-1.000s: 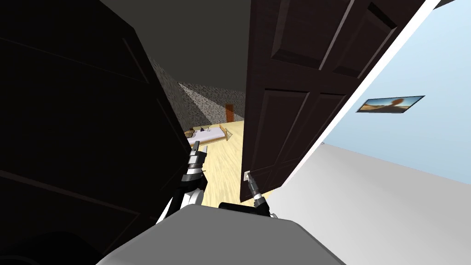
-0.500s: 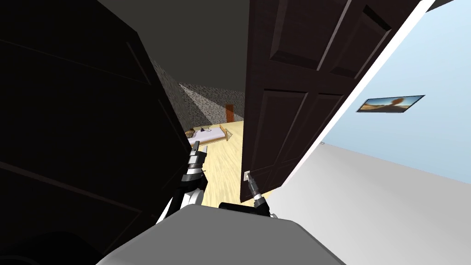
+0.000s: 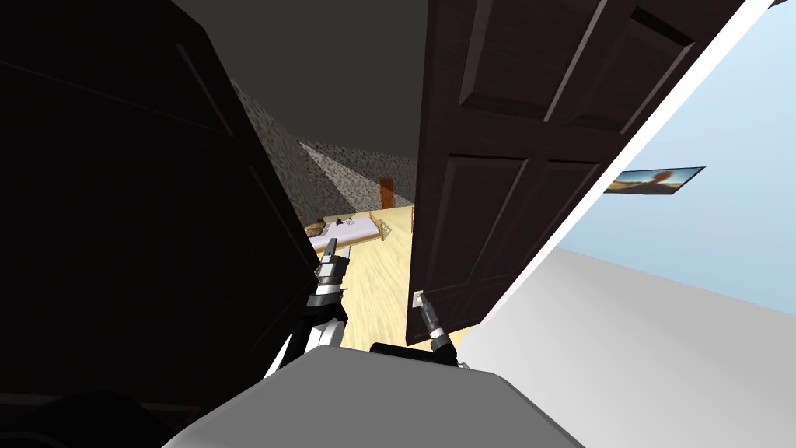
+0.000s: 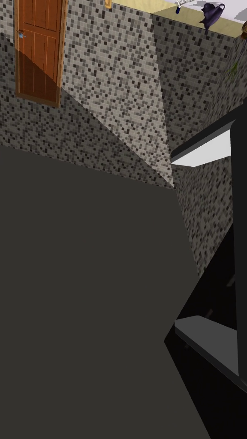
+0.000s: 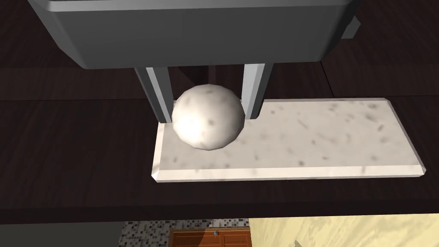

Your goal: Push the door open

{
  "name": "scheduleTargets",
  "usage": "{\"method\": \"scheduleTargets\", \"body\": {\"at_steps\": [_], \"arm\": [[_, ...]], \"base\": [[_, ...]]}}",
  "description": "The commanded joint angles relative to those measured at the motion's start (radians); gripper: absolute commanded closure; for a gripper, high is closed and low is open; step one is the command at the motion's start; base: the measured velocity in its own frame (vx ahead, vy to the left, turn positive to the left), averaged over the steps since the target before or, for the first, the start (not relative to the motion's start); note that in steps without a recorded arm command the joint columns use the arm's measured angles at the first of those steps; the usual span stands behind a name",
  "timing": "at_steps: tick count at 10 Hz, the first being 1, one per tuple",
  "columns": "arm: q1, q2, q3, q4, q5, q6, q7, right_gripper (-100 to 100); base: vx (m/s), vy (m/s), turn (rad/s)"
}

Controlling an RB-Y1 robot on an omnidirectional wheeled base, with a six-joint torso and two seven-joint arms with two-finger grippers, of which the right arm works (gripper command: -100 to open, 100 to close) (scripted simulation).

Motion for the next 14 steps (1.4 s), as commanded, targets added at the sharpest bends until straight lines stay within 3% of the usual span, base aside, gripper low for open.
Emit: {"method": "scheduleTargets", "body": {"at_steps": [1,2,3,7,9,10,14], "arm": [[-0.002,-0.017,-0.021,-0.022,-0.021,0.013,0.008,100],[-0.005,-0.018,-0.03,-0.02,-0.033,0.015,0.018,100],[0.025,-0.025,-0.013,-0.056,-0.023,0.023,0.006,-100],[0.046,-0.017,-0.01,-0.077,-0.025,0.026,0.001,-100],[0.061,0.001,-0.008,-0.091,-0.026,0.028,-0.003,-100],[0.058,-0.005,-0.009,-0.085,-0.026,0.025,-0.001,-100],[0.036,-0.011,-0.021,-0.059,-0.033,0.017,0.01,-100]], "base": [[0.202,0.059,-0.096],[0.206,0.059,-0.107],[-0.033,0.042,-0.085],[-0.229,0.019,-0.047],[-0.252,0.013,-0.062],[-0.12,-0.003,-0.011],[0.174,0.044,0.023]]}}
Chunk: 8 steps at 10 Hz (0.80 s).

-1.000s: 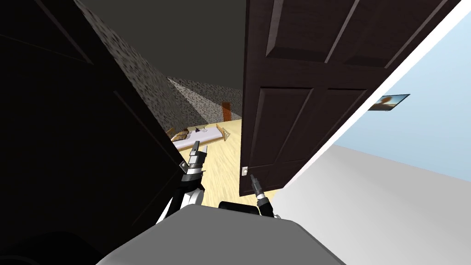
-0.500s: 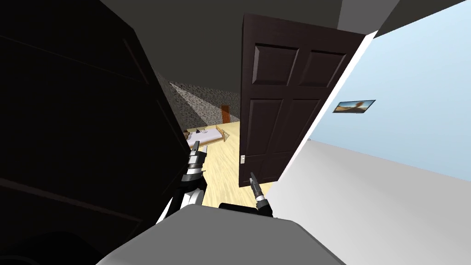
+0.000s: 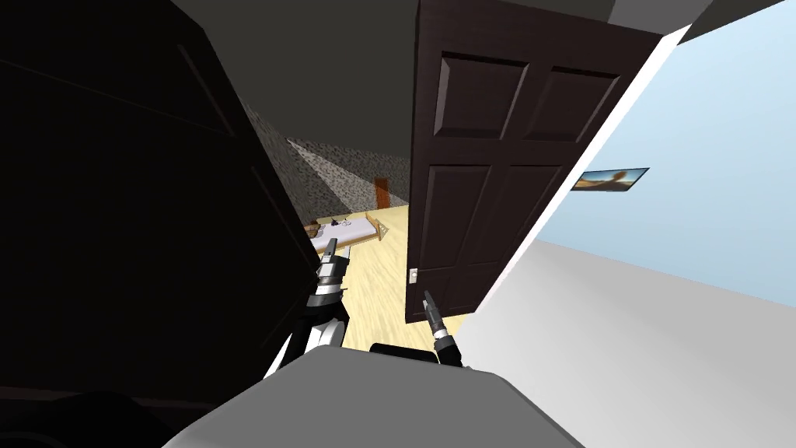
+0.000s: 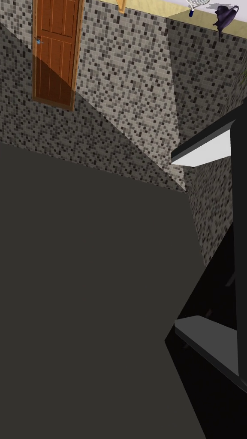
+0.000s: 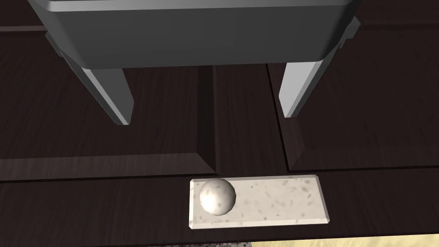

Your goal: Push the door open

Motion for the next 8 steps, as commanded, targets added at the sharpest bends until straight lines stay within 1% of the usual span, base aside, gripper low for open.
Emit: {"method": "scheduleTargets", "body": {"at_steps": [1,3,6,7,8], "arm": [[-0.01,0.001,-0.005,0.012,-0.003,-0.004,0.005,-100],[-0.023,0.008,-0.012,0.026,-0.007,-0.008,0.011,-100],[-0.041,0.027,-0.023,0.047,-0.013,-0.014,0.02,-100],[-0.038,0.024,-0.02,0.041,-0.011,-0.011,0.018,-100],[-0.038,0.024,-0.02,0.041,-0.011,-0.011,0.018,100]], "base": [[0.221,0.059,0.028],[0.206,0.095,0.029],[0.218,0.063,0.025],[0.098,0.02,-0.007],[-0.024,-0.001,0.001]]}}
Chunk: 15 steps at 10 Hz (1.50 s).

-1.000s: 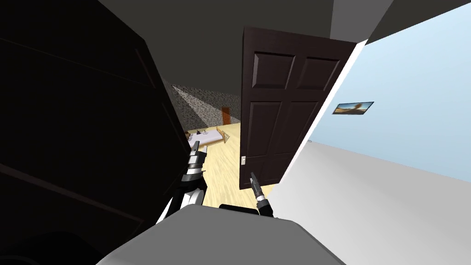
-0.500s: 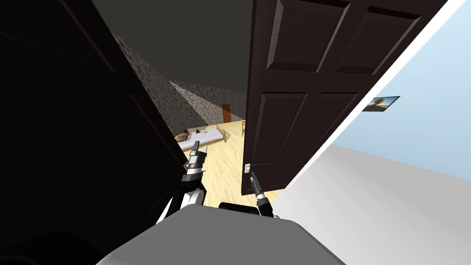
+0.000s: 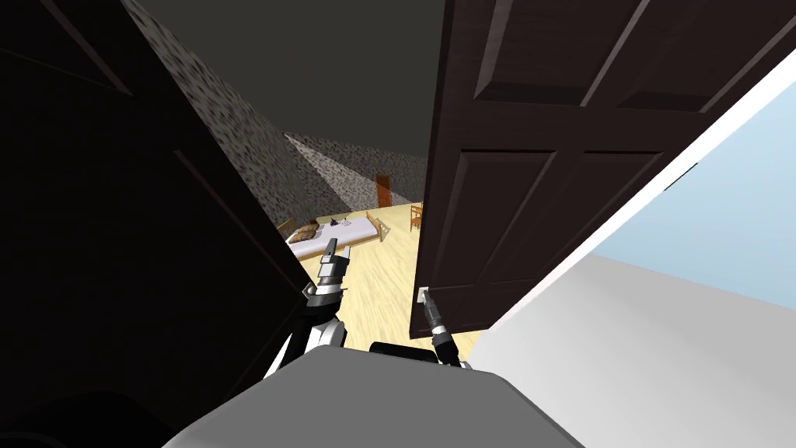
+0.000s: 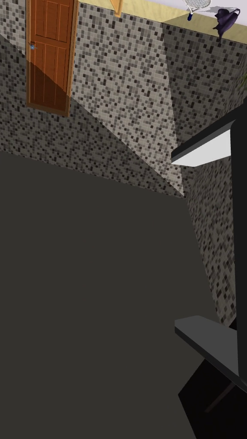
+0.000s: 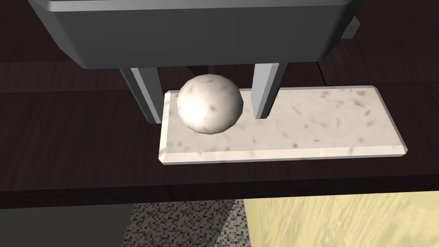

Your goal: Push the door open

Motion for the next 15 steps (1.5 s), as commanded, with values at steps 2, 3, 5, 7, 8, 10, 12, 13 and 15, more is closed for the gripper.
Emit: {"method": "scheduleTargets", "body": {"at_steps": [2,3,5,7,8,10,12,13,15], "arm": [[0.0,-0.001,0.0,0.0,0.0,0.002,0.0,100],[0.0,-0.001,0.0,0.0,0.0,0.002,0.0,100],[0.0,-0.001,0.0,0.0,0.0,0.002,0.0,100],[-0.006,-0.019,-0.024,0.009,-0.012,0.007,0.009,100],[-0.008,-0.025,-0.031,0.01,-0.016,0.008,0.011,100],[-0.015,-0.034,-0.051,0.015,-0.027,0.01,0.018,100],[0.002,-0.039,-0.045,-0.001,-0.026,0.017,0.03,-100],[0.002,-0.039,-0.045,-0.001,-0.026,0.017,0.03,-100],[0.02,-0.012,-0.039,-0.016,-0.024,0.022,0.047,-100]], "base": [[-0.029,-0.007,0.01],[-0.014,-0.003,-0.004],[-0.005,0.0,-0.002],[0.132,0.042,-0.054],[0.178,0.076,-0.082],[0.187,0.056,-0.052],[0.056,0.04,-0.13],[-0.195,0.002,-0.062],[-0.221,-0.018,-0.074]]}}
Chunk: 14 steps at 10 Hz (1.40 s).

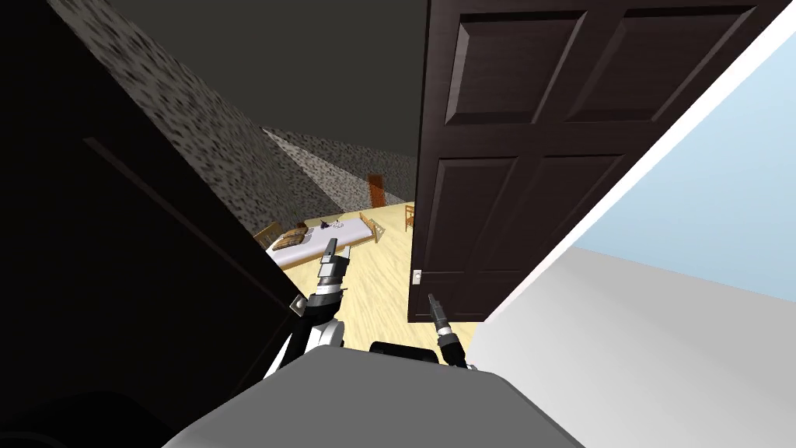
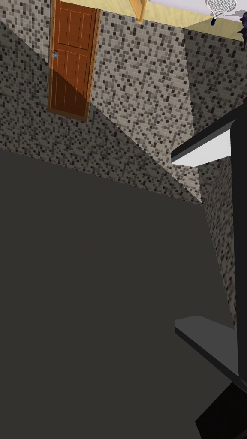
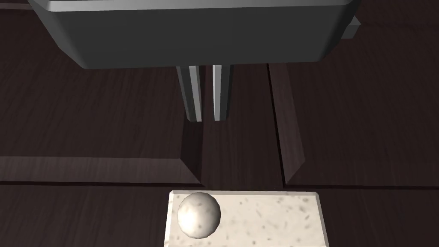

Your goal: Push the door open

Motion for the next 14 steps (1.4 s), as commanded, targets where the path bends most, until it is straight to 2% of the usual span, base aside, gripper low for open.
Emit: {"method": "scheduleTargets", "body": {"at_steps": [1,4,5,6,9,11,13,14], "arm": [[0.013,0.029,0.004,-0.007,0.001,0.002,0.014,-100],[0.027,0.089,0.009,-0.02,0.002,0.006,0.027,-100],[0.026,0.082,0.008,-0.012,0.003,0.001,0.028,-100],[0.021,0.054,0.005,-0.006,0.0,-0.002,0.031,-100],[0.011,0.029,-0.002,0.004,-0.004,-0.007,0.032,-100],[0.003,0.026,-0.007,0.011,-0.007,-0.011,0.034,-100],[-0.006,0.039,-0.013,0.021,-0.011,-0.015,0.035,-100],[-0.011,0.054,-0.015,0.025,-0.013,-0.018,0.036,-100]], "base": [[-0.245,-0.018,-0.106],[-0.175,-0.001,-0.063],[-0.05,0.014,-0.006],[0.091,0.02,0.019],[0.192,0.022,0.02],[0.232,0.063,0.016],[0.228,0.068,0.022],[0.218,0.052,0.023]]}}
